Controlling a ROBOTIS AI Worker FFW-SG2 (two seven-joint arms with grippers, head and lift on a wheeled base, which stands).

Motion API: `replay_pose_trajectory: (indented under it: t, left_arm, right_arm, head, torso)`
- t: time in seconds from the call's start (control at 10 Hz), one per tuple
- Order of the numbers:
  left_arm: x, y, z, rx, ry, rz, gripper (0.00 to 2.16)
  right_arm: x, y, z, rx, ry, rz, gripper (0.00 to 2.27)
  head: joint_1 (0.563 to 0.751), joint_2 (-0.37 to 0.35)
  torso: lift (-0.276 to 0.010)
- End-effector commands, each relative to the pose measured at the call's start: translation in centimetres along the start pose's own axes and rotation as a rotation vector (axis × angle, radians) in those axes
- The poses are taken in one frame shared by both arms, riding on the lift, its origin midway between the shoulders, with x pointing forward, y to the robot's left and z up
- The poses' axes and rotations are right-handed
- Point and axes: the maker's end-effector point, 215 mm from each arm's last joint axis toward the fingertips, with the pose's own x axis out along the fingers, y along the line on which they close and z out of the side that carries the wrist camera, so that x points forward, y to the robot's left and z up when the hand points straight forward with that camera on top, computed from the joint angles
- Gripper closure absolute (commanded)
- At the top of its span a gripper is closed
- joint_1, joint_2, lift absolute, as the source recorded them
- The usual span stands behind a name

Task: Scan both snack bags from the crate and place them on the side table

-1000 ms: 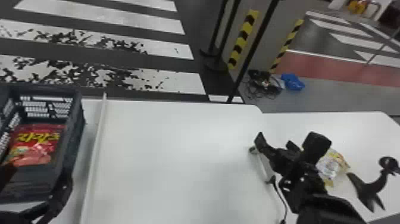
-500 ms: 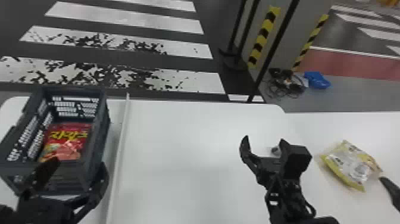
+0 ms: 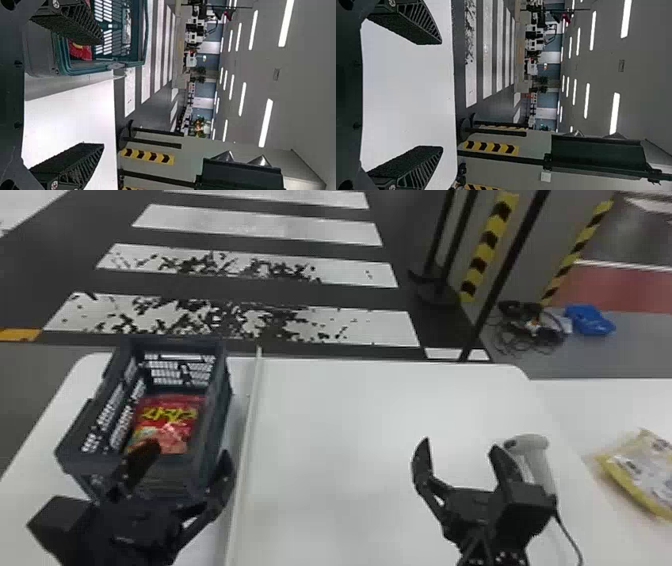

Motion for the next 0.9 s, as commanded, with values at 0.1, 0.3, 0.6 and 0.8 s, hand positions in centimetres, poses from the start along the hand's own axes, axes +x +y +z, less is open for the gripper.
replay_pose_trajectory:
  t: [0.1, 0.3, 0.6, 0.8]
  left_arm:
    - [0.4, 0.7, 1.8, 0.010, 0.002, 0.004, 0.08]
    - [1.6, 1.6, 3.7, 0.021, 0.007, 0.012, 0.08]
    - [4.1, 7.0, 6.2, 0.031, 0.046, 0.075, 0.08]
    - [6.1, 10.4, 6.6, 0.043, 0.137, 0.086, 0.08]
  right_arm:
    - [-1.4, 0.9, -0.9, 0.014, 0.011, -0.012, 0.05]
    - [-1.8, 1.6, -1.1, 0.018, 0.011, -0.024, 0.05]
    - [-2.1, 2.1, -1.0, -0.001, 0.006, -0.021, 0.04]
    - [-1.7, 1.4, -0.9, -0.017, 0.001, -0.020, 0.03]
  head:
    - [0.695, -0.108]
    - [0.695, -0.095]
    - [0.695, -0.043]
    - [0.695, -0.003]
  torso:
    - [-0.095]
    - [-0.095]
    - [-0.095]
    - [-0.095]
